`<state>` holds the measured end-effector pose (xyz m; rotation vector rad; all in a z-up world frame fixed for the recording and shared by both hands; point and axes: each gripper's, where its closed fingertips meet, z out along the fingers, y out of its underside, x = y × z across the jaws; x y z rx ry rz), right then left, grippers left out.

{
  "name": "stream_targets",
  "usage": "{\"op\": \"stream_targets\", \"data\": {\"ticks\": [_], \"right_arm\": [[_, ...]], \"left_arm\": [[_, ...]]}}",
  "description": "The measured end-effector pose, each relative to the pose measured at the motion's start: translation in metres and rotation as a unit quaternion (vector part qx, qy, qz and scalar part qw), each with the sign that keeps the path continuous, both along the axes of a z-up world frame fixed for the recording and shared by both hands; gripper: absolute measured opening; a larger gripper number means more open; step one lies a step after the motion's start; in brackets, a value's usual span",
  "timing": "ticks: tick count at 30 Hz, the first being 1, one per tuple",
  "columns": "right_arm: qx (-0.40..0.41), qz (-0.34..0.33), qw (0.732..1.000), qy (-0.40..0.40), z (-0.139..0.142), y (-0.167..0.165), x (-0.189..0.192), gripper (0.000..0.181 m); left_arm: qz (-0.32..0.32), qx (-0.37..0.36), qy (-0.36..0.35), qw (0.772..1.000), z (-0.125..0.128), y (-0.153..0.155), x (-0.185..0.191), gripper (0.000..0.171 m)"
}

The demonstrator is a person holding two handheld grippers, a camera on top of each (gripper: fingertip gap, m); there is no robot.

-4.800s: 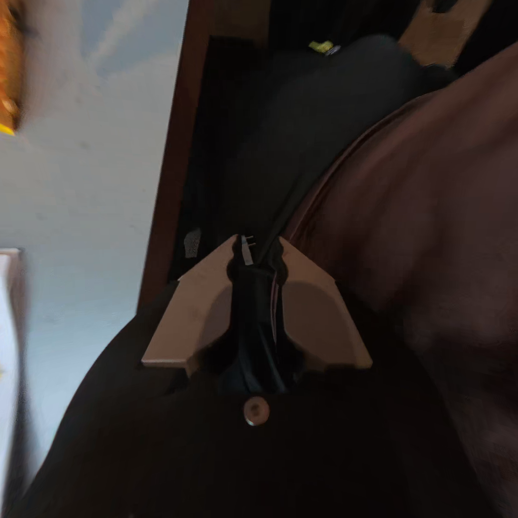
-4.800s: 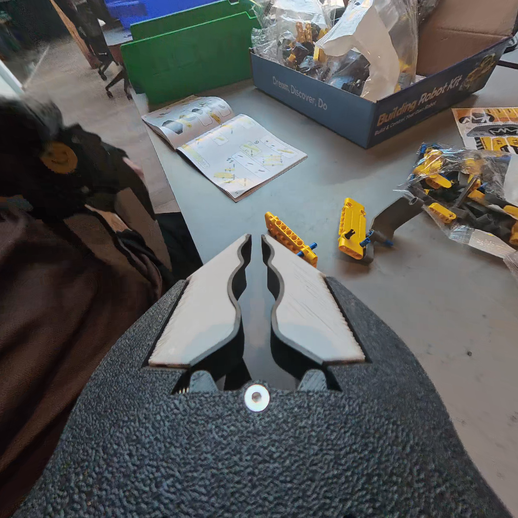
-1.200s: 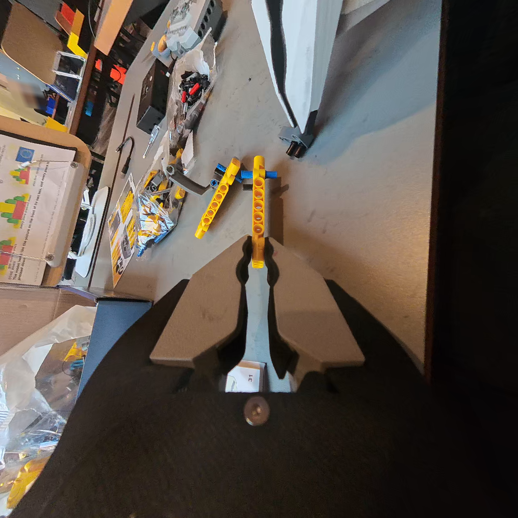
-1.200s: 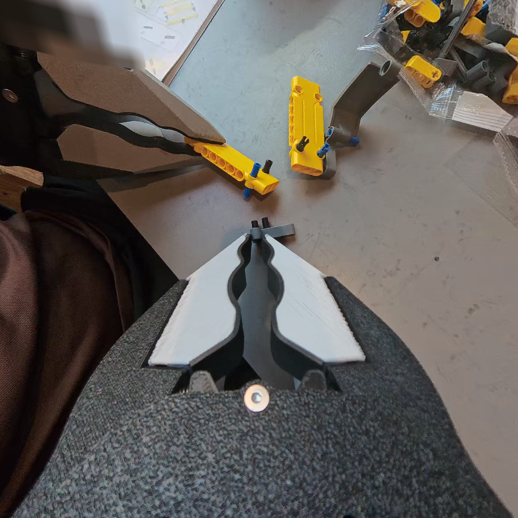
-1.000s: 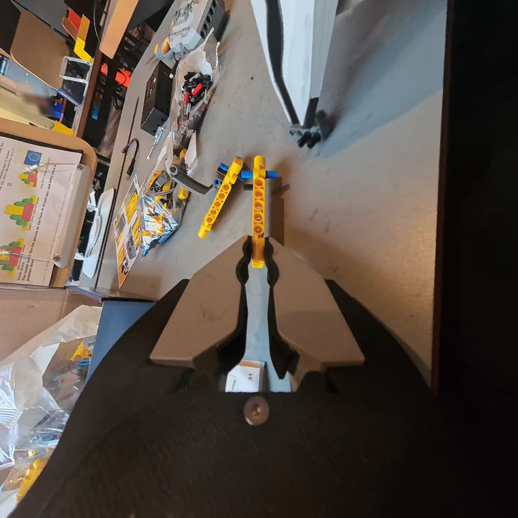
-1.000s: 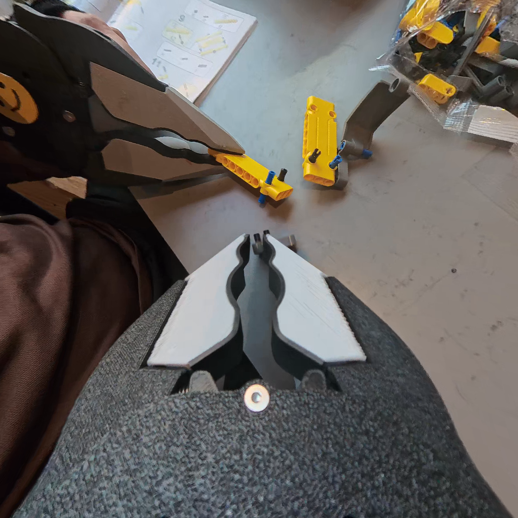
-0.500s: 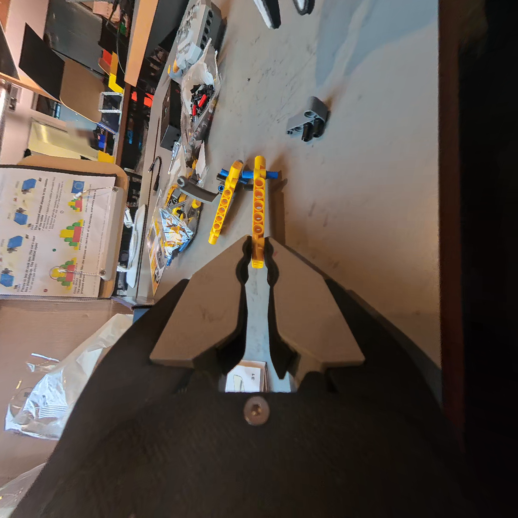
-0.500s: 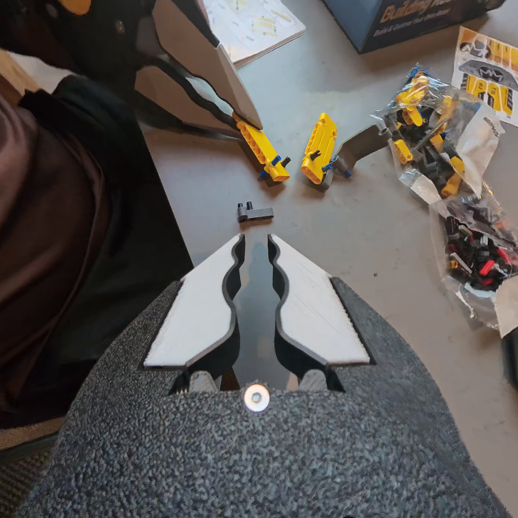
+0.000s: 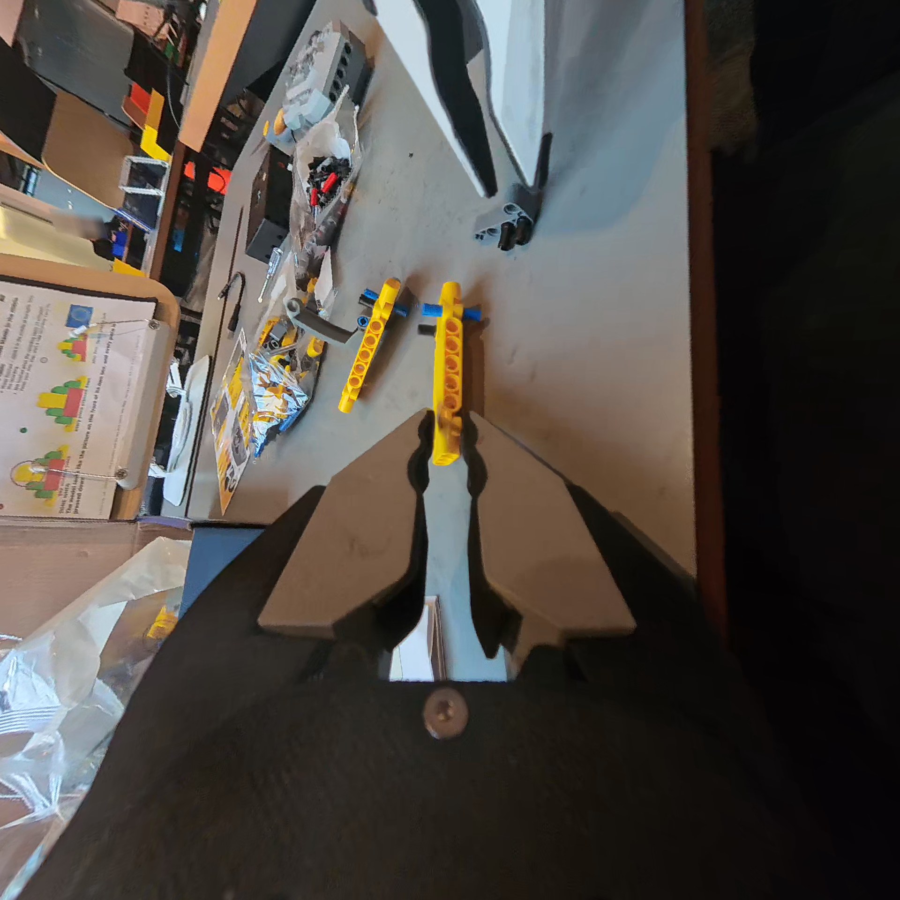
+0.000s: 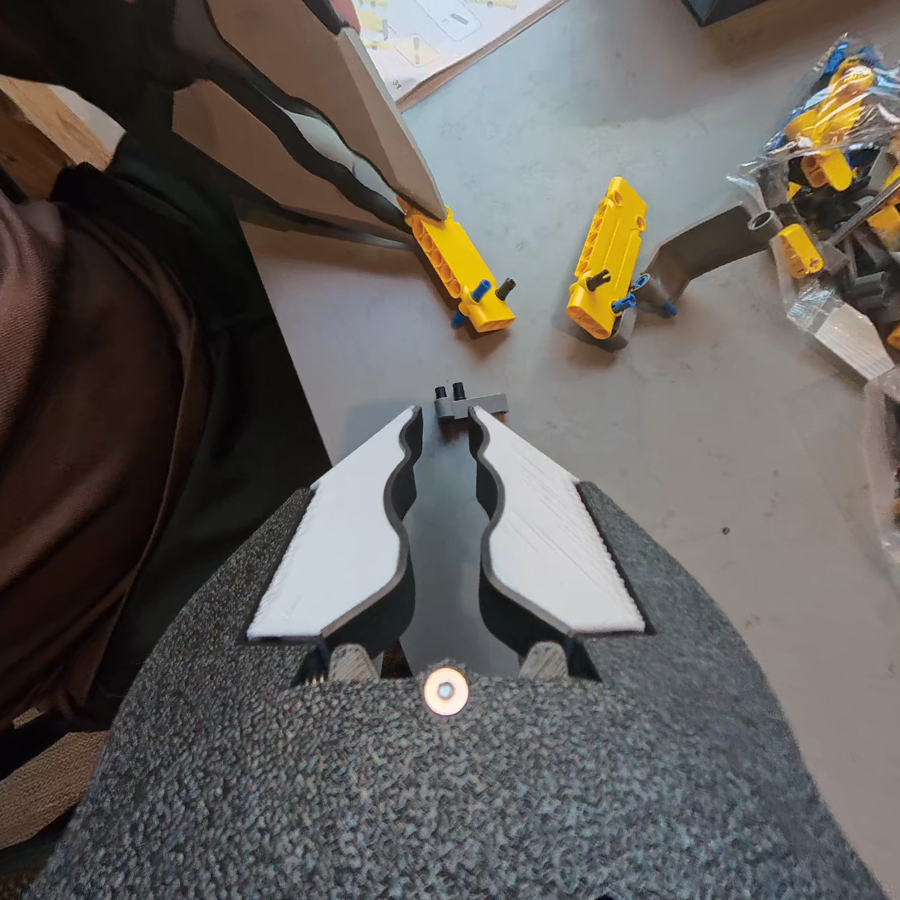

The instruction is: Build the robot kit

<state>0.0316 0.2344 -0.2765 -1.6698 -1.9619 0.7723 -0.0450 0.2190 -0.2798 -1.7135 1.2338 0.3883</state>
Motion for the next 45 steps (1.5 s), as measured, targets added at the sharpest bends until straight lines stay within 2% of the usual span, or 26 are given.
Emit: {"op": "stream_targets", "data": {"ticks": [3,5,10,14,17,19,24,27,29,31,33,37,39,42,45], "right_arm": [[-0.002,-0.006,1.0,-0.002,-0.005,0.002,-0.001,0.018],[-0.017,-0.004,1.0,0.005,-0.004,-0.002,-0.003,0.008],[-0.061,-0.022,0.998,0.013,0.0,-0.001,-0.002,0.008],[-0.151,-0.038,0.987,0.033,0.015,-0.008,-0.006,0.008],[-0.23,-0.049,0.971,0.037,0.022,-0.016,-0.01,0.008],[-0.275,-0.052,0.959,0.036,0.024,-0.021,-0.012,0.008],[-0.332,-0.049,0.942,0.028,0.023,-0.032,-0.014,0.008],[-0.342,-0.056,0.938,0.029,0.022,-0.032,-0.017,0.008],[-0.33,-0.059,0.941,0.039,0.023,-0.029,-0.02,0.008],[-0.284,-0.052,0.955,0.061,0.027,-0.026,-0.023,0.01],[-0.212,-0.041,0.972,0.089,0.037,-0.021,-0.024,0.022],[-0.046,-0.003,0.991,0.129,0.051,-0.022,-0.022,0.024],[-0.001,0.01,0.99,0.139,0.055,-0.026,-0.021,0.021],[0.006,0.037,0.985,0.168,0.066,-0.037,-0.021,0.02],[0.019,0.062,0.982,0.177,0.071,-0.046,-0.019,0.02]], "left_arm": [[0.003,-0.007,-0.004,1.0,0.002,-0.003,-0.003,0.021],[-0.001,-0.015,-0.014,1.0,0.005,-0.008,-0.002,0.029],[-0.005,-0.025,-0.018,1.0,0.011,-0.015,0.003,0.042],[-0.028,-0.01,-0.019,0.999,0.02,-0.015,0.029,0.043],[-0.04,-0.002,-0.009,0.999,0.016,-0.008,0.047,0.043],[-0.046,0.005,-0.008,0.999,0.014,-0.004,0.055,0.039],[-0.054,0.016,-0.007,0.998,0.013,-0.002,0.063,0.008],[-0.049,0.027,0.003,0.998,0.011,-0.003,0.062,0.006],[-0.035,0.033,0.0,0.999,0.012,0.0,0.058,0.005],[-0.02,0.034,-0.026,0.999,0.016,0.002,0.055,0.005],[-0.005,0.023,-0.086,0.996,0.023,0.003,0.053,0.005],[-0.005,-0.001,-0.191,0.982,0.042,-0.001,0.05,0.005],[-0.045,0.008,-0.202,0.978,0.051,-0.007,0.054,0.005],[-0.116,0.051,-0.191,0.973,0.057,-0.018,0.061,0.004],[-0.145,0.064,-0.208,0.965,0.063,-0.024,0.064,0.004]]}}
